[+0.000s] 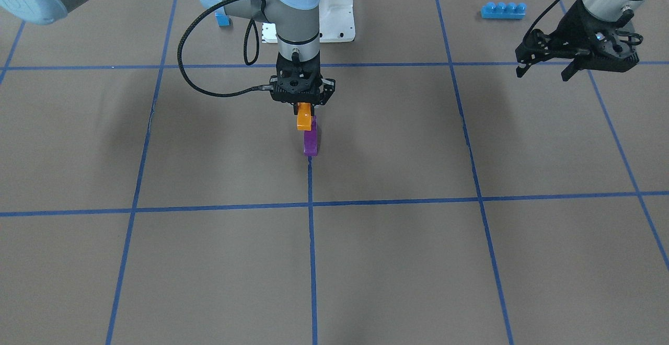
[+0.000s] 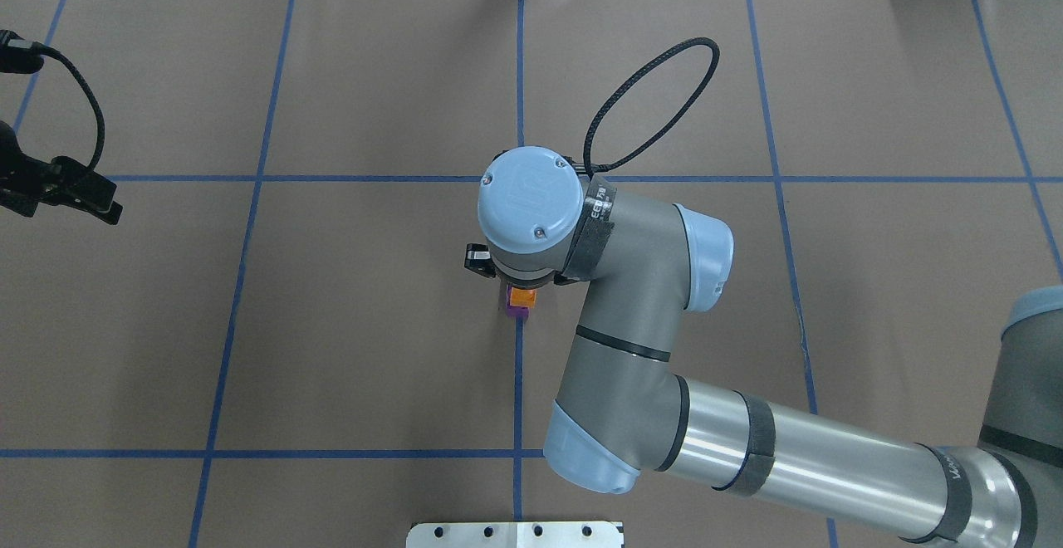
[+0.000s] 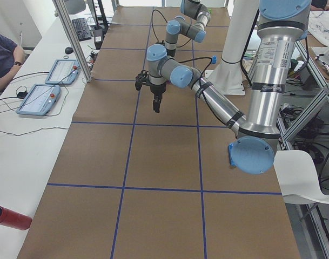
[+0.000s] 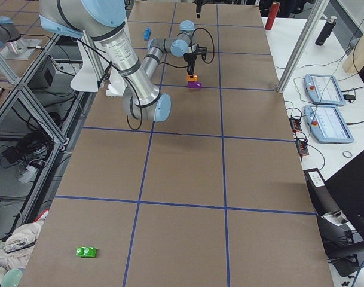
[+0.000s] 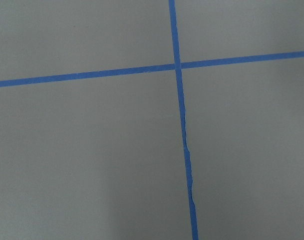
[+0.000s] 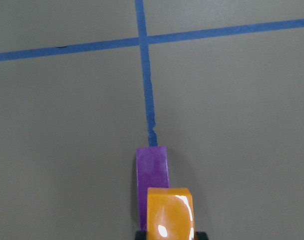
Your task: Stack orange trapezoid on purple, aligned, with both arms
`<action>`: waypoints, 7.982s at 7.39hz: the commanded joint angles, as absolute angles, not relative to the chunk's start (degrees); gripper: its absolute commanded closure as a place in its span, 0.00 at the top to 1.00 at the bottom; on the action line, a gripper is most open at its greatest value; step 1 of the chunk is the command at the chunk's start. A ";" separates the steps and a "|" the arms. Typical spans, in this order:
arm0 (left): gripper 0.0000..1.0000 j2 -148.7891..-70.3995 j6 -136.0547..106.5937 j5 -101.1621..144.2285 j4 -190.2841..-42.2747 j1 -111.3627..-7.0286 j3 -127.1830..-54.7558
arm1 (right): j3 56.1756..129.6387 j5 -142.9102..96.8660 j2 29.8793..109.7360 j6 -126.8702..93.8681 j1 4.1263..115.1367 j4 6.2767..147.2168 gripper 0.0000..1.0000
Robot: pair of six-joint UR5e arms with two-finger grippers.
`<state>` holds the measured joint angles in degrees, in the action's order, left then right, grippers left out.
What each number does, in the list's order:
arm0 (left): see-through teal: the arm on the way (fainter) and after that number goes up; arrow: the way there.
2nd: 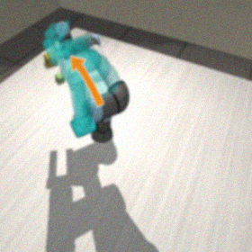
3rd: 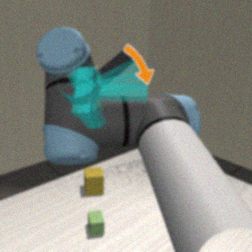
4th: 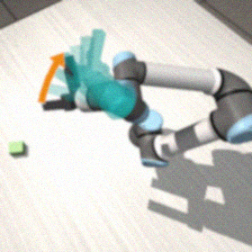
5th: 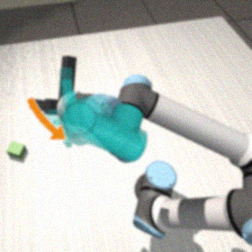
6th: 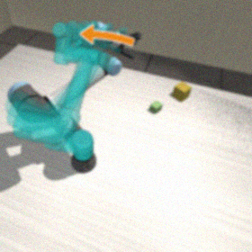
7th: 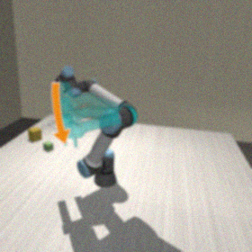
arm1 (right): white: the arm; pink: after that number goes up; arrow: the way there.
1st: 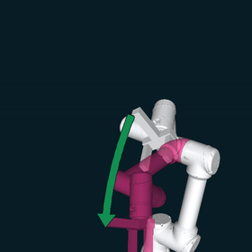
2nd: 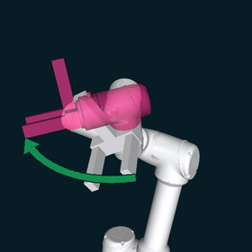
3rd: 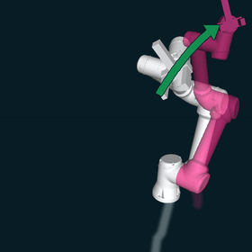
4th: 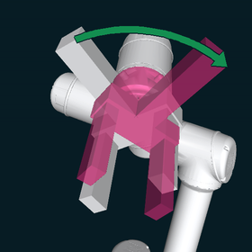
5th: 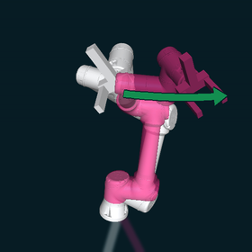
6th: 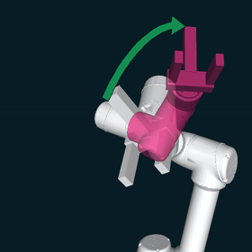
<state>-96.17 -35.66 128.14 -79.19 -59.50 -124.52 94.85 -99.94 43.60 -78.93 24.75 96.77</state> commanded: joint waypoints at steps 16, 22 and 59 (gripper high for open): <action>1.00 -96.24 -35.60 128.14 -79.19 -59.50 -124.10 | 93.16 -98.44 42.98 -78.58 24.00 96.68 0.00; 1.00 -96.15 -35.51 128.14 -79.19 -59.41 -123.93 | 91.50 -97.38 42.89 -78.66 23.03 96.33 0.00; 1.00 -83.41 8.79 133.86 -81.91 -91.76 -104.68 | 105.82 -132.19 100.55 12.75 95.01 100.28 1.00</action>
<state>-83.44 8.80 133.79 -81.91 -91.76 -104.68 105.50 -132.10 100.55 12.93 95.01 100.32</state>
